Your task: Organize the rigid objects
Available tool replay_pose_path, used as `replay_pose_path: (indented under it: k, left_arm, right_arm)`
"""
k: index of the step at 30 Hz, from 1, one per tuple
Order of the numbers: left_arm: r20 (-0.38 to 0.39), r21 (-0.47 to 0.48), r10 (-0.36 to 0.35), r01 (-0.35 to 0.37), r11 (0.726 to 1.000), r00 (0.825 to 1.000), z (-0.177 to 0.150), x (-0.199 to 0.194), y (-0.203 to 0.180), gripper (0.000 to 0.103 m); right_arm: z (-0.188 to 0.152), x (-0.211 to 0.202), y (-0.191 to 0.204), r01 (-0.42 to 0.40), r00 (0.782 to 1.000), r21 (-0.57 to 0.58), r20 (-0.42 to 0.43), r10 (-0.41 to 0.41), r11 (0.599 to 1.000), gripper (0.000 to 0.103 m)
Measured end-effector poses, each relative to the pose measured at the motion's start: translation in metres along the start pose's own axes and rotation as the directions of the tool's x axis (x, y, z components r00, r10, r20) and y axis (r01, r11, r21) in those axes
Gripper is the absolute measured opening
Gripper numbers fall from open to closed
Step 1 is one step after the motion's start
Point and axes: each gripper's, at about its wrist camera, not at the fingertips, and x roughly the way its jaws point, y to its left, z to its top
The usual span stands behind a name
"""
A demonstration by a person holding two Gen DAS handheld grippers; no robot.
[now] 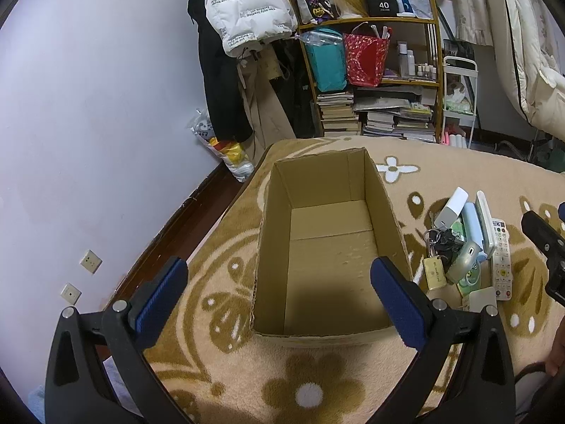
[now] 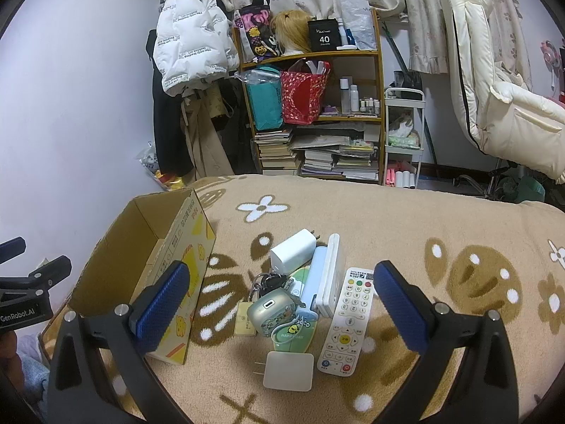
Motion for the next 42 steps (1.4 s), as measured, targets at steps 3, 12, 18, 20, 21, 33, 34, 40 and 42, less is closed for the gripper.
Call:
replay_pose_path:
  k: [3, 12, 18, 20, 21, 33, 34, 40, 42]
  left_arm:
    - [0.000, 0.003, 0.003, -0.003, 1.000, 1.000, 0.0004, 0.0008, 0.0004, 0.102]
    - [-0.004, 0.005, 0.005, -0.005, 1.000, 1.000, -0.0002, 0.0015, 0.0011, 0.102]
    - [-0.005, 0.007, 0.003, -0.003, 1.000, 1.000, -0.0016, 0.0014, 0.0005, 0.102]
    - [-0.006, 0.009, 0.004, -0.004, 1.000, 1.000, -0.0013, 0.0017, 0.0004, 0.102]
    - [-0.007, 0.009, 0.005, -0.005, 1.000, 1.000, -0.0012, 0.0019, 0.0003, 0.102]
    - [-0.011, 0.013, 0.005, -0.005, 1.000, 1.000, -0.0016, 0.0023, -0.0012, 0.102]
    - [-0.011, 0.014, 0.005, -0.005, 1.000, 1.000, -0.0022, 0.0022, -0.0015, 0.102]
    - [-0.013, 0.016, 0.004, -0.004, 1.000, 1.000, -0.0029, 0.0028, -0.0022, 0.102]
    - [-0.013, 0.016, 0.006, -0.005, 1.000, 1.000, -0.0030, 0.0029, -0.0022, 0.102]
  right_arm:
    - [-0.0001, 0.0002, 0.0000, 0.000, 1.000, -0.001, 0.000, 0.000, 1.000, 0.103]
    - [-0.0006, 0.0008, 0.0000, 0.000, 1.000, 0.000, 0.000, 0.000, 1.000, 0.103]
    - [-0.0006, 0.0011, 0.0003, 0.001, 1.000, -0.001, 0.000, -0.001, 1.000, 0.103]
    - [-0.0006, 0.0012, 0.0003, 0.001, 1.000, -0.001, -0.001, -0.001, 1.000, 0.103]
    - [-0.0006, 0.0014, 0.0003, 0.000, 1.000, -0.001, -0.002, 0.000, 1.000, 0.103]
    - [-0.0013, 0.0015, 0.0012, 0.001, 1.000, -0.004, -0.001, -0.001, 1.000, 0.103]
    - [-0.0012, 0.0014, 0.0013, 0.002, 1.000, -0.003, -0.001, -0.002, 1.000, 0.103]
    - [-0.0007, 0.0012, 0.0008, 0.002, 1.000, -0.002, -0.002, -0.002, 1.000, 0.103]
    - [-0.0007, 0.0010, 0.0008, 0.001, 1.000, -0.002, -0.002, -0.001, 1.000, 0.103]
